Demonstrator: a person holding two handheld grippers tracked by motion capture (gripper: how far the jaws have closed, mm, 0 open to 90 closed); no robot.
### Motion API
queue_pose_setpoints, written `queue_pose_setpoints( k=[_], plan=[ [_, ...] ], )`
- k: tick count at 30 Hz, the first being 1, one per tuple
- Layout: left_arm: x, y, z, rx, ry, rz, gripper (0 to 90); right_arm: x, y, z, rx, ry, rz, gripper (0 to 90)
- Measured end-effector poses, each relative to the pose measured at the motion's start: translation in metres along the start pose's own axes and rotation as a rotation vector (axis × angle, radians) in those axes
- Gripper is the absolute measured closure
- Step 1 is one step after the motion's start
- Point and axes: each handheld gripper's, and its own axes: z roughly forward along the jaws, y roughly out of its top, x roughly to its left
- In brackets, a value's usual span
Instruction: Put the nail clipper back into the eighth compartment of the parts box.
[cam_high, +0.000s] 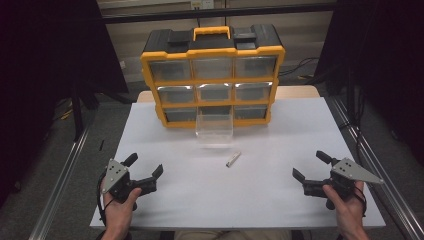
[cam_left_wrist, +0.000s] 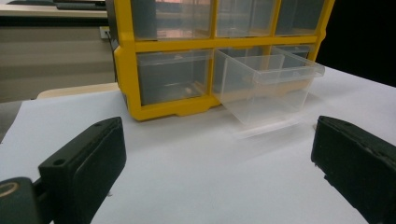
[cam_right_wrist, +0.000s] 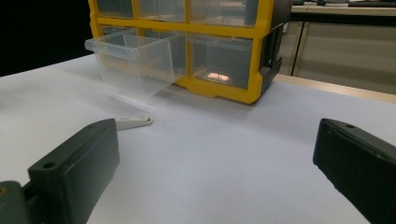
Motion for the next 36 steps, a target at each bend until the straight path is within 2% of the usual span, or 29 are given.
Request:
queue_pose_setpoints(
  k=[4, 5, 7, 9, 11, 16, 17, 19, 22, 24, 28, 33, 34, 36],
  plan=[
    [-0.001, 0.0, 0.0, 0.003, -0.003, 0.001, 3.4, 0.0, 0.0, 0.001, 0.004, -0.011, 0.004, 0.3],
    [-0.002, 0.0, 0.0, 0.001, -0.009, -0.01, 3.4, 0.0, 0.0, 0.001, 0.006, -0.017, 0.008, 0.3],
    [-0.003, 0.0, 0.0, 0.005, 0.006, -0.009, 3.4, -0.001, -0.001, 0.002, 0.009, -0.019, 0.008, 0.3],
    [-0.003, 0.0, 0.0, 0.01, 0.002, -0.013, 3.3, -0.001, -0.001, 0.003, 0.017, -0.03, -0.001, 0.5],
    [-0.003, 0.0, 0.0, 0.007, 0.002, -0.01, 3.3, -0.001, -0.002, 0.005, 0.034, -0.015, 0.0, 2.0],
    [-0.003, 0.0, -0.001, 0.017, -0.017, 0.0, 3.3, 0.0, -0.002, 0.007, 0.048, -0.011, 0.026, 2.6],
    [-0.005, 0.0, 0.0, 0.007, -0.016, -0.014, 3.3, -0.001, -0.002, 0.007, 0.05, -0.011, 0.022, 2.3],
    [-0.005, 0.001, 0.0, 0.009, -0.016, -0.006, 3.3, -0.001, -0.002, 0.007, 0.066, 0.013, 0.03, 2.0],
    [-0.005, 0.001, 0.0, 0.026, -0.011, -0.006, 3.3, 0.0, -0.002, 0.008, 0.076, 0.024, 0.032, 2.0],
    [-0.006, 0.001, 0.002, 0.015, -0.01, -0.023, 3.3, 0.001, -0.002, 0.009, 0.088, 0.037, 0.028, 2.0],
    [-0.005, 0.001, 0.002, 0.012, -0.012, -0.018, 3.3, 0.004, -0.002, 0.012, 0.117, 0.076, 0.023, 2.1],
    [-0.006, 0.001, 0.002, 0.012, -0.017, -0.022, 3.3, 0.006, -0.001, 0.013, 0.134, 0.101, 0.019, 2.3],
    [-0.005, 0.001, 0.002, 0.02, -0.022, -0.009, 3.3, 0.007, 0.0, 0.013, 0.14, 0.107, 0.02, 2.3],
    [-0.006, 0.001, 0.002, 0.018, -0.027, -0.009, 3.3, 0.009, 0.0, 0.015, 0.151, 0.128, 0.02, 3.6]
  ],
)
